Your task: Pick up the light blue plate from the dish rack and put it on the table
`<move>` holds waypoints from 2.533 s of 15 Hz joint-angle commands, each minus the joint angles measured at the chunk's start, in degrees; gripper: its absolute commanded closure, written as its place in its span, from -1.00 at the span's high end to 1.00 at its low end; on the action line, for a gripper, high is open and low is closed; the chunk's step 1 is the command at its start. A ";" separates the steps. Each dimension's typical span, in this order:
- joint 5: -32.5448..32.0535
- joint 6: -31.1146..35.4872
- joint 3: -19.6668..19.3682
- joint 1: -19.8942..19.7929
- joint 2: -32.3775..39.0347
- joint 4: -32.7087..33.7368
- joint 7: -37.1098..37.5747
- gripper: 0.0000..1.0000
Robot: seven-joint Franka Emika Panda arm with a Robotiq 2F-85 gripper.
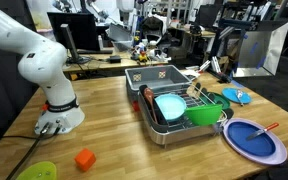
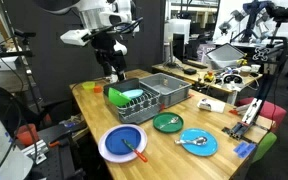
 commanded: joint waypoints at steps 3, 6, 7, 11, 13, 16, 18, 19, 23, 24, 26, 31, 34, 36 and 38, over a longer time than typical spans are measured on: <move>0.43 -0.14 0.64 -0.64 0.05 0.09 -0.29 1.00; 0.43 -0.14 0.64 -0.64 0.05 0.09 -0.28 1.00; 0.43 -0.14 0.64 -0.64 0.05 0.09 -0.28 1.00; 0.57 -0.28 0.75 -0.51 0.35 0.28 -0.16 1.00; 0.21 0.41 1.86 -0.04 1.22 0.78 0.34 1.00; -0.57 0.69 4.24 1.10 2.10 1.74 0.53 1.00; -0.82 1.19 5.88 2.24 3.11 2.43 0.40 1.00; -0.76 1.32 6.54 2.79 3.71 2.80 0.30 1.00; -1.39 2.83 9.78 4.97 7.04 4.47 0.62 1.00; -1.81 3.54 10.71 5.42 8.00 4.84 0.89 1.00; -3.55 5.63 12.79 5.80 9.98 5.44 2.34 1.00; -4.62 8.67 14.58 6.88 11.97 5.46 3.89 1.00; -5.03 8.98 14.56 6.78 12.63 5.92 3.90 1.00; -5.04 8.98 14.56 6.78 12.64 6.00 3.90 1.00; -5.04 8.98 14.56 6.78 12.63 6.00 3.90 1.00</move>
